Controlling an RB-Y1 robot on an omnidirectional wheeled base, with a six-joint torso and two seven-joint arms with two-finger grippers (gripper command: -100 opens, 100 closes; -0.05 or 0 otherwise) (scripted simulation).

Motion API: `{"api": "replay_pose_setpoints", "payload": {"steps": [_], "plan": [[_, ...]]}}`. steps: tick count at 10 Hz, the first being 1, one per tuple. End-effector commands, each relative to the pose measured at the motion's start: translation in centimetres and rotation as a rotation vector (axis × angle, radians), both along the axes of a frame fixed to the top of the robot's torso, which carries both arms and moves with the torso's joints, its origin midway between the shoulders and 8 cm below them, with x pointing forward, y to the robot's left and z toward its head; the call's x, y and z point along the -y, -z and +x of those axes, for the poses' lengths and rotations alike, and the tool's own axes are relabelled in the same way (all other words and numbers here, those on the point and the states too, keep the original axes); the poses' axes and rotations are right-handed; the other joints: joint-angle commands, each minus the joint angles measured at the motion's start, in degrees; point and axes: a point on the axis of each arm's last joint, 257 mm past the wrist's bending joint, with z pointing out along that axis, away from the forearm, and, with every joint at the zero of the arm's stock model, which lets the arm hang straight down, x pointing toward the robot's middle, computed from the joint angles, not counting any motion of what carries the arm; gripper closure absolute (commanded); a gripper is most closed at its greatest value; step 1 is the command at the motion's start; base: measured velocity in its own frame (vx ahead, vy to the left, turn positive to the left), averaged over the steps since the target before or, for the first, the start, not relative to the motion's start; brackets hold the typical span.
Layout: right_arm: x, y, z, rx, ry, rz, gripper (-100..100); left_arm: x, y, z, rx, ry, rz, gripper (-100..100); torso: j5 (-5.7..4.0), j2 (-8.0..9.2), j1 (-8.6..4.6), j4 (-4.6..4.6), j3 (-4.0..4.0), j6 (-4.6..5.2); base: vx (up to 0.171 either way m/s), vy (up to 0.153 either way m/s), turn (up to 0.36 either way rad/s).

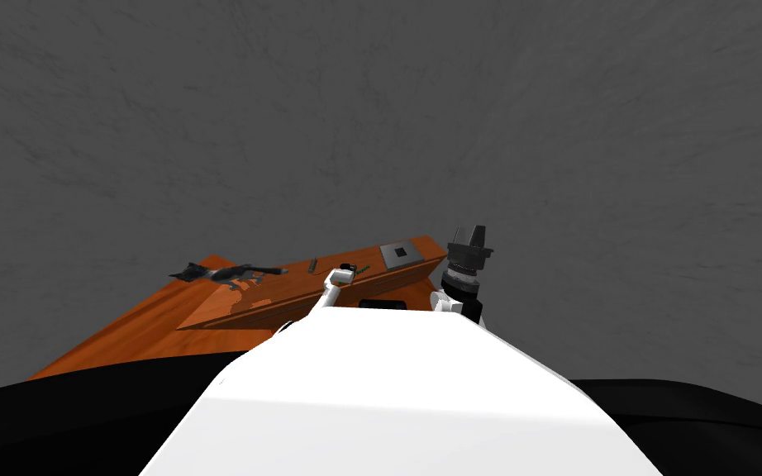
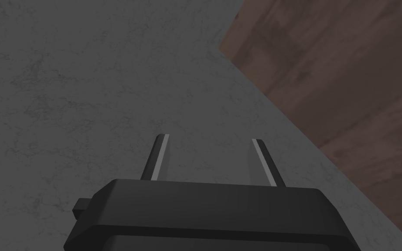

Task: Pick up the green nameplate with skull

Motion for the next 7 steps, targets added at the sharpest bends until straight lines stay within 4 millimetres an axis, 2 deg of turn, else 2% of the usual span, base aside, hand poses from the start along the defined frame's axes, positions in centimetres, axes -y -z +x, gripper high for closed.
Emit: {"api": "replay_pose_setpoints", "payload": {"steps": [1, 2, 6, 7], "plan": [[0.0, 0.0, 0.0, 0.0, 0.0, 0.0, 0, 0.0, 0.0, 0.0, 0.0, 0.0, 0.0, 0, 0.0, 0.0, 0.0, 0.0, 0.0, 0.0, 0.0, 0.0, 0.0], [0.0, 0.0, 0.0, 0.0, 0.0, 0.0, 0, 0.1, -0.5, 0.0, -0.006, 0.001, 0.0, 100, 0.0, 0.0, 0.0, -0.01, 0.0, 0.0, -0.027, -0.004, 0.019], [0.0, 0.0, 0.0, 0.0, 0.0, 0.0, 0, 0.2, -1.2, 0.0, -0.009, 0.003, -0.002, 100, -0.01, 0.15, -0.01, 0.03, 0.09, 0.0, -0.027, -0.001, 0.009], [0.0, 0.0, 0.0, 0.0, 0.0, 0.0, 0, 0.2, -1.2, 0.0, -0.011, 0.003, -0.002, 0, -0.01, 0.1, -0.01, 0.02, 0.06, 0.01, 0.0, 0.0, 0.0]]}}
